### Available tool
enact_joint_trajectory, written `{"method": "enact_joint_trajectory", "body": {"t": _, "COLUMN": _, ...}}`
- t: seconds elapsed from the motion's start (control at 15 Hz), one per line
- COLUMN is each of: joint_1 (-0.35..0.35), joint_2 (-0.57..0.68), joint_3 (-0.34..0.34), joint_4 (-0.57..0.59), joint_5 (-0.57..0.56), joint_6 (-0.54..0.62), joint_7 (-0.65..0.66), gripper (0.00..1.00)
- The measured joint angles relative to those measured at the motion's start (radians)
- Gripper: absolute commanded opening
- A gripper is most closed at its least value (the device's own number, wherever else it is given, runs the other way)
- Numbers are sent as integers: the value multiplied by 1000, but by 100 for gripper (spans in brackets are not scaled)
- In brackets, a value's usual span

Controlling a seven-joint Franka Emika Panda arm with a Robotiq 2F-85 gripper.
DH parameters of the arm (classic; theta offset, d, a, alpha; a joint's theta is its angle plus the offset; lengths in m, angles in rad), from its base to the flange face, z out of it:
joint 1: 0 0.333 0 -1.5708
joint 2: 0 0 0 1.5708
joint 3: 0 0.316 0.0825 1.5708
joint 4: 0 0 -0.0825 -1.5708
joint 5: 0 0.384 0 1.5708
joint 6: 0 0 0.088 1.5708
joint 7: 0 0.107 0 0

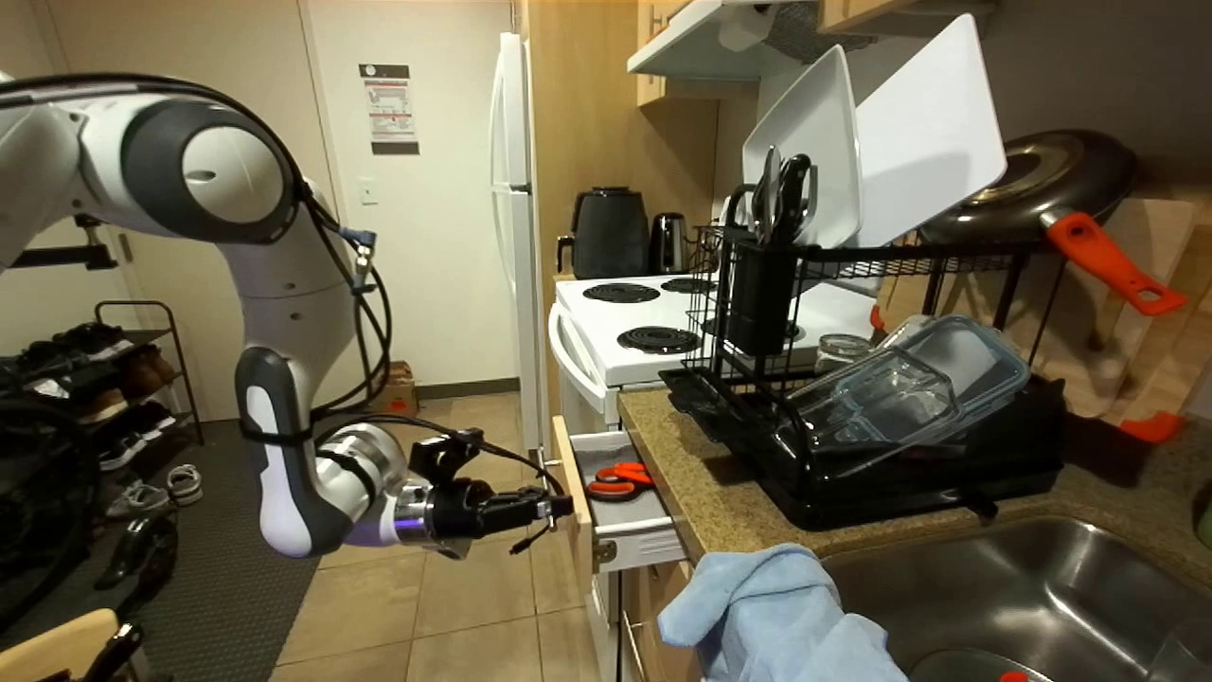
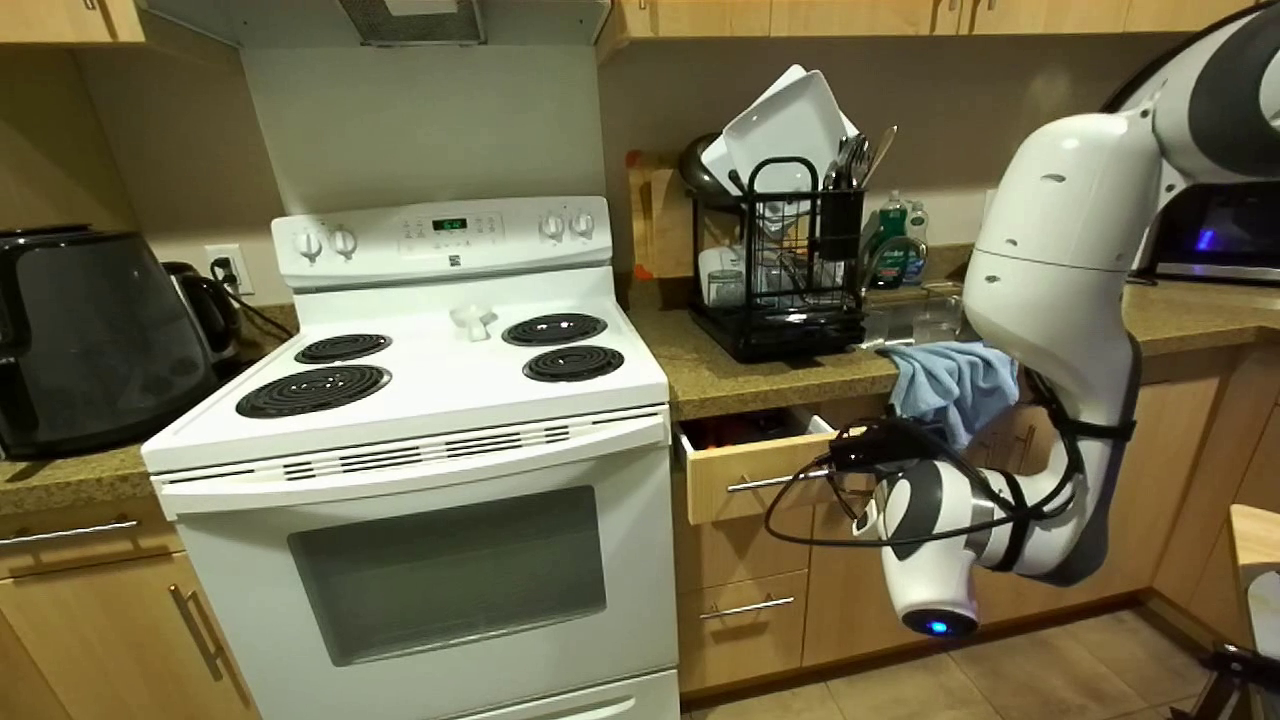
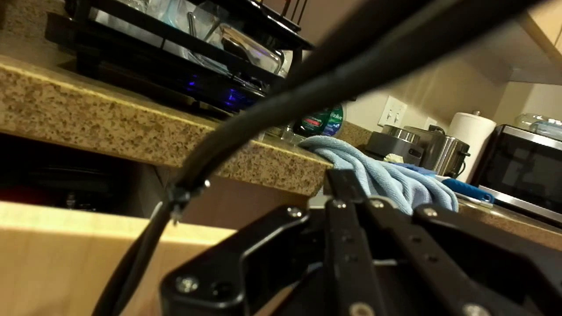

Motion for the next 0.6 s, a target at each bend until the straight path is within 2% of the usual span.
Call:
{"method": "enact_joint_trajectory", "body": {"t": 0.27, "joint_1": 10, "joint_2": 61, "joint_3": 41, "joint_4": 44, "joint_5": 17, "joint_6": -20, "joint_7": 0, "gripper": 0}}
{"method": "enact_joint_trajectory", "body": {"t": 0.6, "joint_1": 13, "joint_2": 64, "joint_3": 56, "joint_4": 33, "joint_5": -100, "joint_6": 61, "joint_7": 45, "gripper": 0}}
